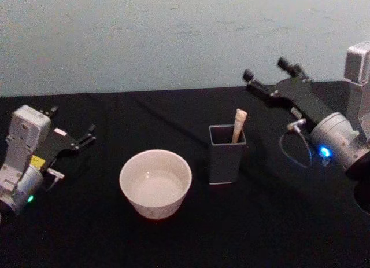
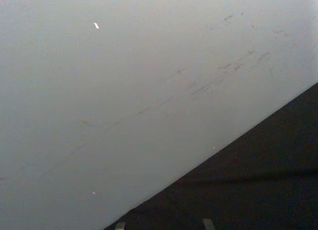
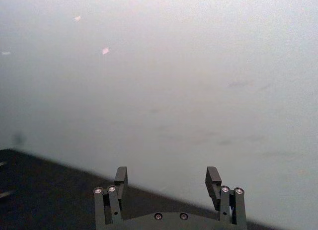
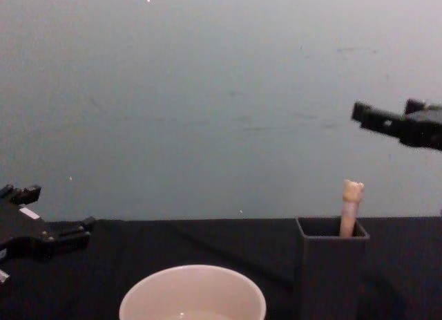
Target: Pick up the stirring spoon with one hand, stir inside the cup, then place it back in its original position.
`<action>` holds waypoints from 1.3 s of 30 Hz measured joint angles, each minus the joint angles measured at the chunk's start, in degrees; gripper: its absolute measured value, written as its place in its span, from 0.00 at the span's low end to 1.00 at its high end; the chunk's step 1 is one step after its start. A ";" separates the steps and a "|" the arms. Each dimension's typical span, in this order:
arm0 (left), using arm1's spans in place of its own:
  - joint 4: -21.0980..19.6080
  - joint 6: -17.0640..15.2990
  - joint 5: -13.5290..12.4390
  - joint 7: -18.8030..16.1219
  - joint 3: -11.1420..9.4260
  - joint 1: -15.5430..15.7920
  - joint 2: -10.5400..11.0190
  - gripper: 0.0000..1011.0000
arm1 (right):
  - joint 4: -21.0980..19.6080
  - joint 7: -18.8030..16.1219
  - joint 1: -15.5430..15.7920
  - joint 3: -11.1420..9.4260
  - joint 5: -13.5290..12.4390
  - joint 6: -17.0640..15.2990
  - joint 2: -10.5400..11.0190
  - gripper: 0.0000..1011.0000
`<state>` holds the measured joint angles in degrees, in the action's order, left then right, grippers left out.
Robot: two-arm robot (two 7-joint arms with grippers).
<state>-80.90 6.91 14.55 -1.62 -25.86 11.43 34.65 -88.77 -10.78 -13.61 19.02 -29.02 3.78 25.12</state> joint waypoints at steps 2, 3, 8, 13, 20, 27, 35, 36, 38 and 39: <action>0.00 0.00 0.00 0.00 0.00 0.00 0.00 0.99 | 0.75 2.50 -0.26 -0.35 3.17 1.76 -0.46 0.99; 0.00 0.00 0.00 0.00 0.00 0.01 0.00 0.99 | 1.12 3.42 -0.35 -0.35 4.48 2.18 -0.53 0.99; 0.00 0.00 0.00 0.00 0.00 0.00 0.00 0.99 | 3.43 6.79 -0.25 0.38 10.36 2.49 -0.53 0.99; 0.00 0.00 0.00 0.00 0.00 0.00 0.00 0.99 | 5.69 8.31 1.20 1.22 13.42 0.68 -0.84 0.99; 0.00 0.00 0.00 0.00 0.00 0.00 0.00 0.99 | 7.97 8.38 2.63 1.54 14.50 -1.72 -1.88 0.99; 0.00 0.00 0.00 0.00 0.00 0.00 0.00 0.99 | 10.37 7.85 2.48 1.33 15.33 -3.08 -3.13 0.99; 0.00 0.00 0.00 0.00 0.00 0.00 0.00 0.99 | 10.45 7.78 2.48 1.31 15.40 -3.15 -3.14 0.99; 0.00 0.00 0.00 0.00 0.00 0.00 0.00 0.99 | 10.43 7.78 2.49 1.32 15.40 -3.14 -3.14 0.99; 0.00 0.00 0.00 0.00 0.00 0.00 0.00 0.99 | 10.37 7.78 2.51 1.34 15.40 -3.13 -3.09 0.99; 0.00 0.00 0.00 0.00 0.00 0.00 0.00 0.99 | 10.36 7.78 2.51 1.34 15.40 -3.12 -3.08 0.99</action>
<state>-80.90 6.91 14.55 -1.62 -25.86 11.43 34.65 -78.41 -3.00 -11.10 20.36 -13.62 0.66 22.03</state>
